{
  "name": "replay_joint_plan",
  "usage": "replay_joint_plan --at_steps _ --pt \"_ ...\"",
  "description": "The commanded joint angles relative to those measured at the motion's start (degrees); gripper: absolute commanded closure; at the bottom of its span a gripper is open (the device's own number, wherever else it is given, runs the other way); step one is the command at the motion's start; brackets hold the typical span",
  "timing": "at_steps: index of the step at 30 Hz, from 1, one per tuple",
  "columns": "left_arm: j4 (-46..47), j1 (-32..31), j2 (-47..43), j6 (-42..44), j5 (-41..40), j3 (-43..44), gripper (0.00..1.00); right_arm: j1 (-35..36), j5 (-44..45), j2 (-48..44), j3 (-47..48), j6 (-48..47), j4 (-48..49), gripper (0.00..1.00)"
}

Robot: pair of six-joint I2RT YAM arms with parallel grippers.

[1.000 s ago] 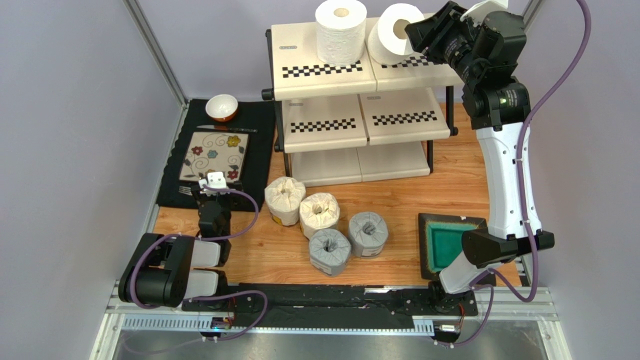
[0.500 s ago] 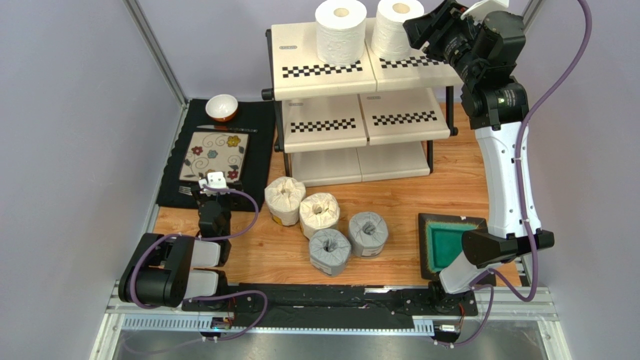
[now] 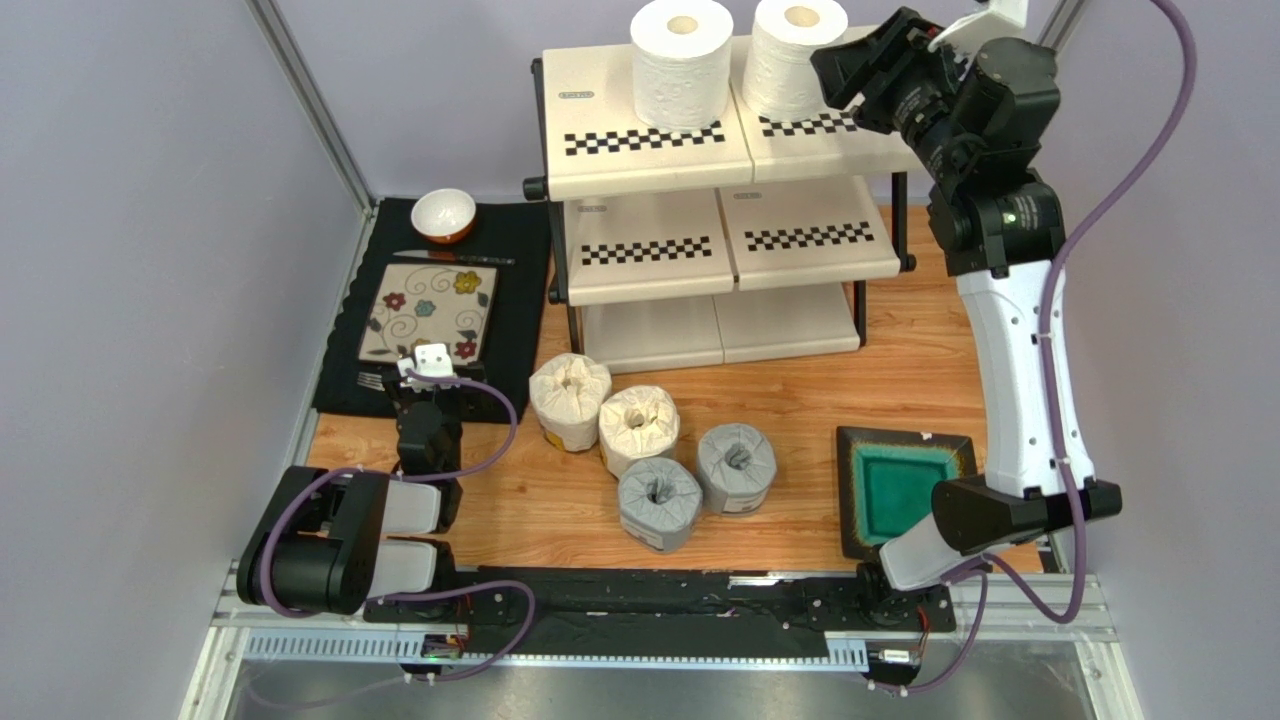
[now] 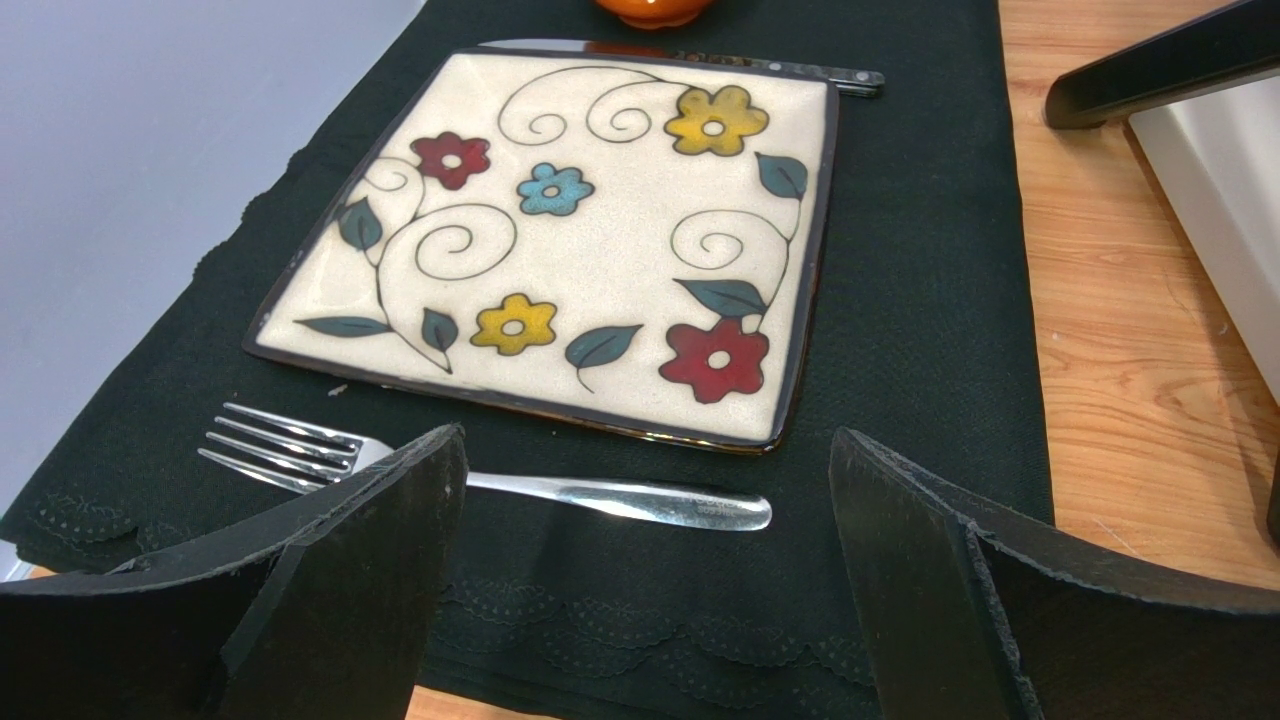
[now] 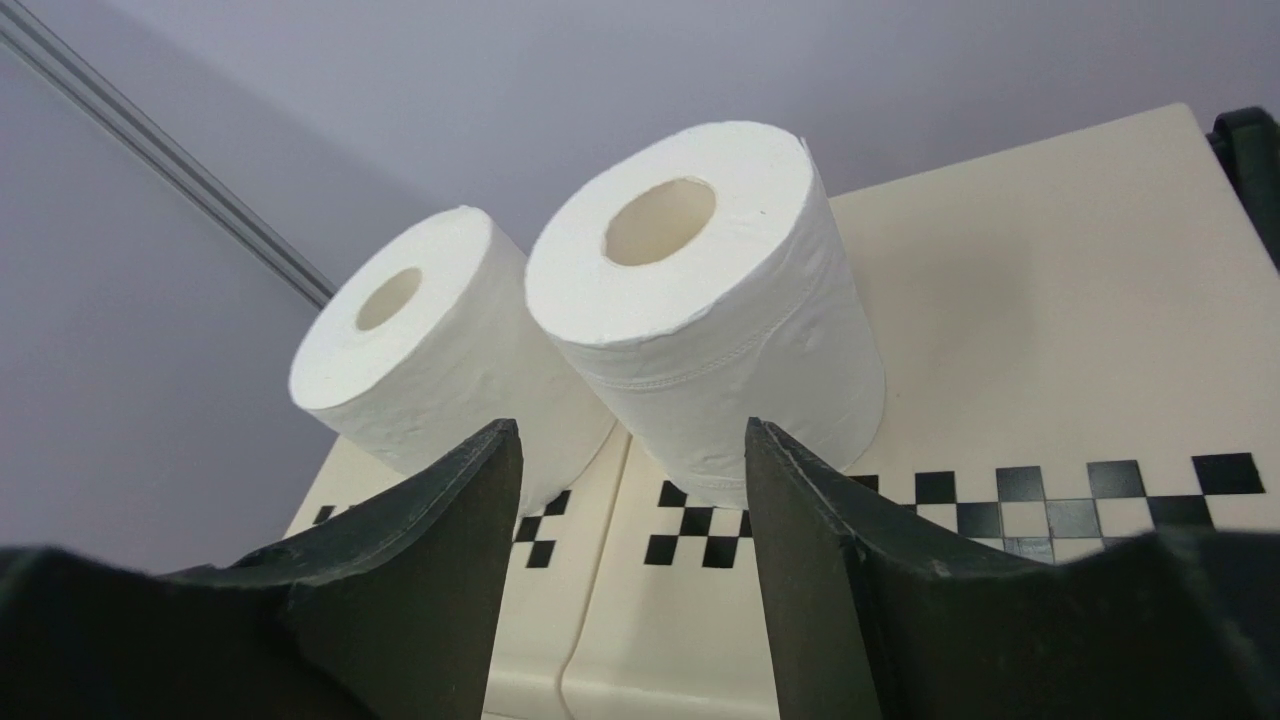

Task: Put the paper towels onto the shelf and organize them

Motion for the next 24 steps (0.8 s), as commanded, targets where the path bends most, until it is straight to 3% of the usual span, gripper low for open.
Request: replay_joint_plan --at_steps 1,7,14,24 --pt "1.9 0.4 0.0 0.6 1.0 -13.7 0.01 1.9 -0.2 -7.0 0.4 0.0 4.8 0.4" --pt "1.9 0.4 0.0 0.6 1.0 -13.7 0.01 10.0 0.0 -6.6 0.7 -2.1 4.3 0.39" --pt "1.9 0.4 0.1 0.6 1.0 -13.7 0.01 27.3 6.5 4.2 10.4 -10.9 2.1 0.37" --pt "1.9 0.4 0.1 0.6 1.0 -13.7 0.01 34.8 10.0 17.7 17.6 -16.6 9.3 0.36"
